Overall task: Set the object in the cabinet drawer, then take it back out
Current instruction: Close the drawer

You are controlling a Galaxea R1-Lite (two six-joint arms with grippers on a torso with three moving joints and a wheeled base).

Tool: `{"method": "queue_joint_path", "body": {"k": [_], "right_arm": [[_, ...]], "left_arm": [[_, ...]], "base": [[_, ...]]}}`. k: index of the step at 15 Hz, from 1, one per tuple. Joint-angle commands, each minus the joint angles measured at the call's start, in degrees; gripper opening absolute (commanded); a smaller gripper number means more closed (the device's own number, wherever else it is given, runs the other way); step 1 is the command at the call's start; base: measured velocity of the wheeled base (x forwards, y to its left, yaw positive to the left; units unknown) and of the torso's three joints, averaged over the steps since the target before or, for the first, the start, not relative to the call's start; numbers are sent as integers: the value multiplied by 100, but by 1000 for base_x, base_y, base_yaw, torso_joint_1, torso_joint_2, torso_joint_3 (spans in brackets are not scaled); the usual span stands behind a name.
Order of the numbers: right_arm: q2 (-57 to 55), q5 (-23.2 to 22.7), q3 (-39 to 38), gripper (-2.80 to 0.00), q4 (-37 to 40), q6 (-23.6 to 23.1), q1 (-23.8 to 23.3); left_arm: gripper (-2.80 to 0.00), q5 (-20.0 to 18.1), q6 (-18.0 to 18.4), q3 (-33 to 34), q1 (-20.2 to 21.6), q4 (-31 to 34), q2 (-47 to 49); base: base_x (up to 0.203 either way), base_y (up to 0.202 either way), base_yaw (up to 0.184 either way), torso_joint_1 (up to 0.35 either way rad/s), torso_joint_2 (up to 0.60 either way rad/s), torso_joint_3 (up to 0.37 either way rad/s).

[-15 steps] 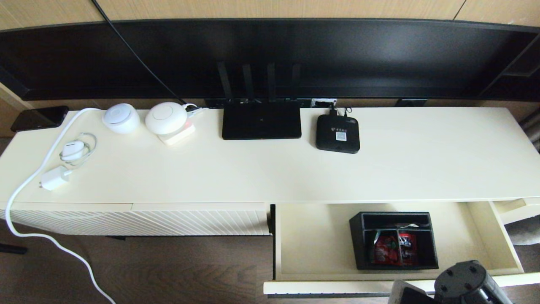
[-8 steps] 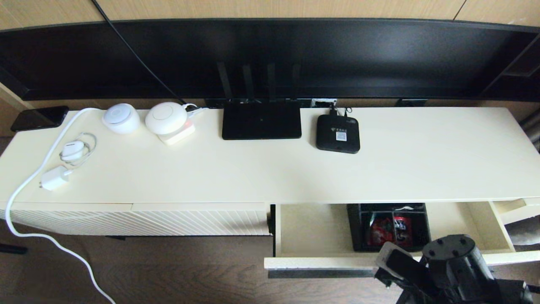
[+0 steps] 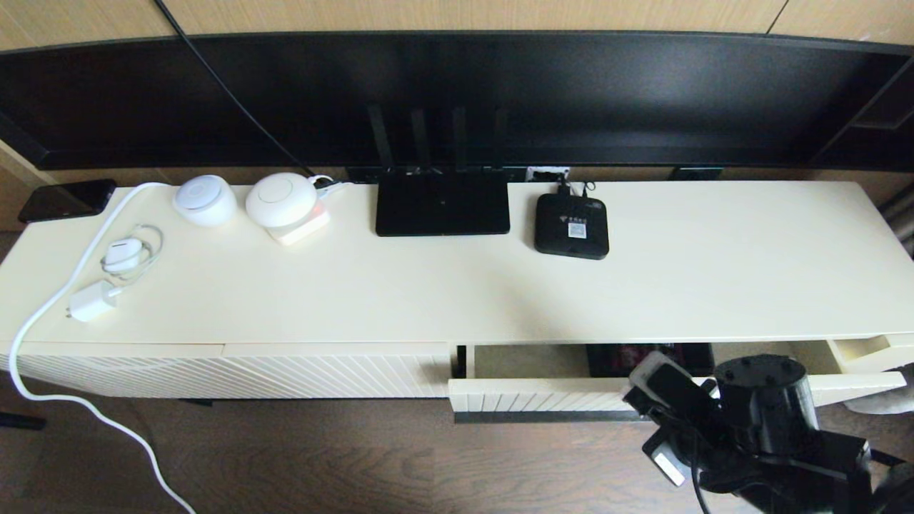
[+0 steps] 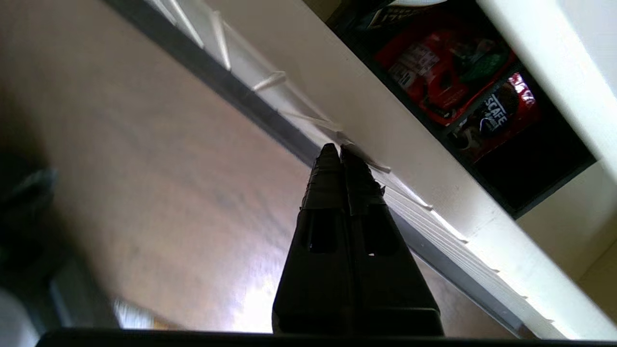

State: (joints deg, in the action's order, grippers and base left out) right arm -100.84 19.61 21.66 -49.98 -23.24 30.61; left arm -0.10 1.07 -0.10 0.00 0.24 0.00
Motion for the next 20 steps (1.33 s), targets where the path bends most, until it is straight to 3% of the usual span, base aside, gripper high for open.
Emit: {"method": "queue_joint_path", "body": {"k": [1, 7, 12, 16, 20], "right_arm": [[-304, 10, 43, -280, -492, -14, -54], [-580, -1, 100, -280, -1577, -5, -73], [-659, 5, -104, -280, -1893, -27, -90], [-25, -10, -299, -280, -1786, -142, -70], [917, -10, -403, -280, -1018, -141, -53]], "left_arm": [[-280, 1, -2, -1, 0, 2, 0], [-280, 1, -2, 1, 0, 2, 9], [-280, 1, -2, 1, 0, 2, 3], [-280, 1, -2, 1, 0, 2, 9], [-280, 1, -2, 1, 0, 2, 9]], "base": [[0, 0, 0, 0, 0, 0], [0, 0, 0, 0, 0, 0], [0, 0, 0, 0, 0, 0], [0, 0, 0, 0, 0, 0], [0, 0, 0, 0, 0, 0]]}}
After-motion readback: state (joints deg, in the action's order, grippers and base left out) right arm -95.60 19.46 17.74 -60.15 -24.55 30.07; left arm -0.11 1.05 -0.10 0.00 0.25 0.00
